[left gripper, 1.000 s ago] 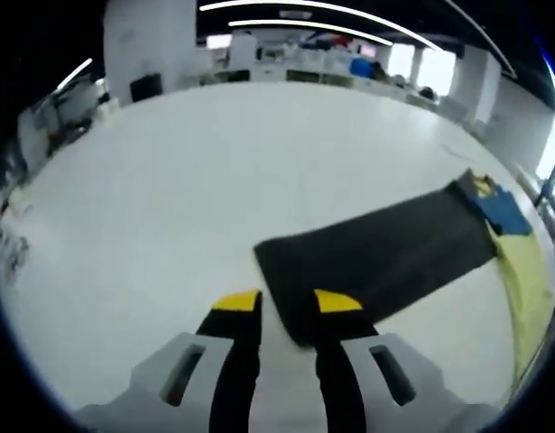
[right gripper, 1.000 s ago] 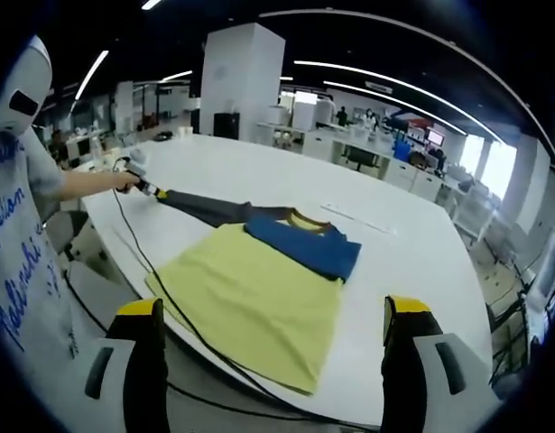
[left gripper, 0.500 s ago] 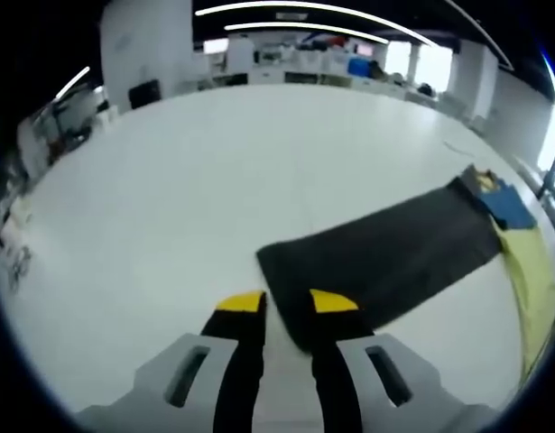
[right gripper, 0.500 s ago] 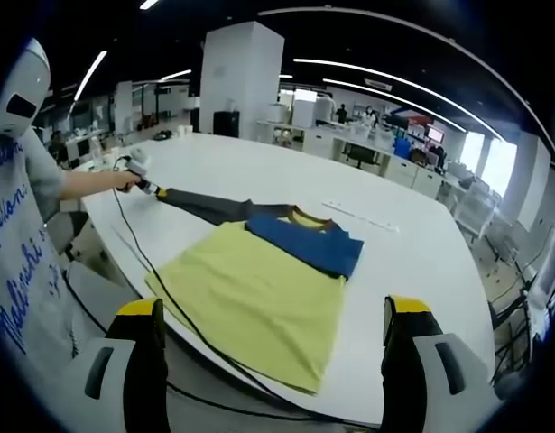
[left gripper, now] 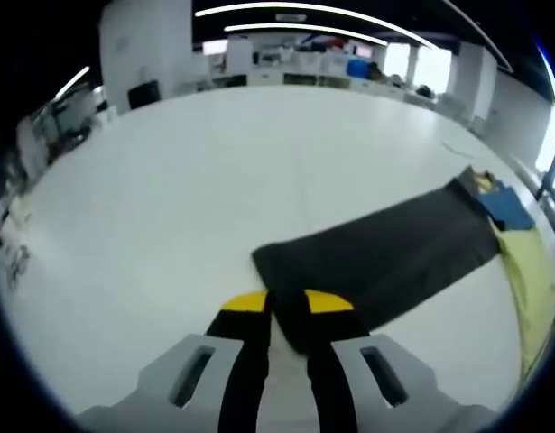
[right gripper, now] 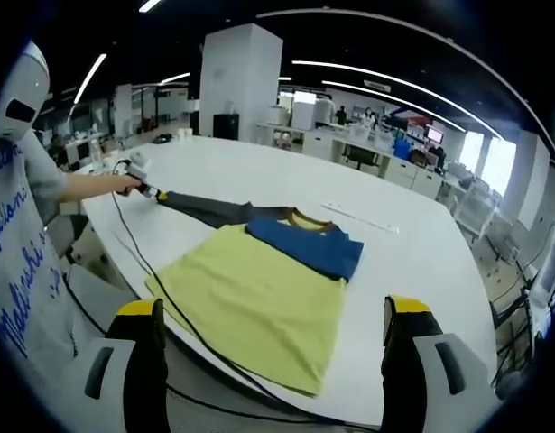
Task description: Fold the garment on the visible template until the final outline fits inside the template.
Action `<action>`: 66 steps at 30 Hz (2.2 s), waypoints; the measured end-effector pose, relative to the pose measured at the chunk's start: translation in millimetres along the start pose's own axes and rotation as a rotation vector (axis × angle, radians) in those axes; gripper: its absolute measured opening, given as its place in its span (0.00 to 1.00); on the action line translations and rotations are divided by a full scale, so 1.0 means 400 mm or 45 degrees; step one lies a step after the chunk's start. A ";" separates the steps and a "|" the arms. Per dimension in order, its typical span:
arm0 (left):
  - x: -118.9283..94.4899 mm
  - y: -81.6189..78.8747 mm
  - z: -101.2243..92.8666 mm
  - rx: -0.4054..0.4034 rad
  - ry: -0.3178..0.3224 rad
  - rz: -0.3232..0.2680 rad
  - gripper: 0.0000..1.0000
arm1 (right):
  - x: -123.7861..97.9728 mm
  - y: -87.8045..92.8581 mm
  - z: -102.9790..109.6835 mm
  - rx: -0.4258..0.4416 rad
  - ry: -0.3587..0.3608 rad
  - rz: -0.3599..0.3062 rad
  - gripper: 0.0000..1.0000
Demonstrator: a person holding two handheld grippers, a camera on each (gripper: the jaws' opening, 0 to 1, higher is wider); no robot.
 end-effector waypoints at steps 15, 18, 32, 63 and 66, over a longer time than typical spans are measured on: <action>-0.004 0.004 -0.008 -0.067 0.023 -0.020 0.01 | -0.008 0.019 0.012 0.006 0.009 0.001 1.00; -0.007 0.004 -0.006 -0.110 0.028 -0.012 0.00 | -0.010 0.024 0.013 0.012 0.011 -0.005 1.00; -0.078 -0.070 -0.068 -0.112 0.072 -0.138 0.00 | -0.037 0.029 -0.004 -0.027 -0.020 -0.040 1.00; -0.248 -0.174 -0.227 -0.028 0.103 -0.332 0.00 | -0.100 0.042 -0.064 -0.051 -0.078 -0.108 1.00; -0.262 -0.187 -0.251 -0.017 0.113 -0.357 0.00 | -0.107 0.048 -0.069 -0.058 -0.080 -0.101 1.00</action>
Point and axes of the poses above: the point that each gripper's makers call its tool centre point, and the gripper's own axes: x roughly forward along the fingers, z roughly to its left, y roughly out of its underside, the point moved 9 cm from there along -x, roughly backward along the fingers, and after that the axes turned 10 degrees about -y, right-handed, at the moved point
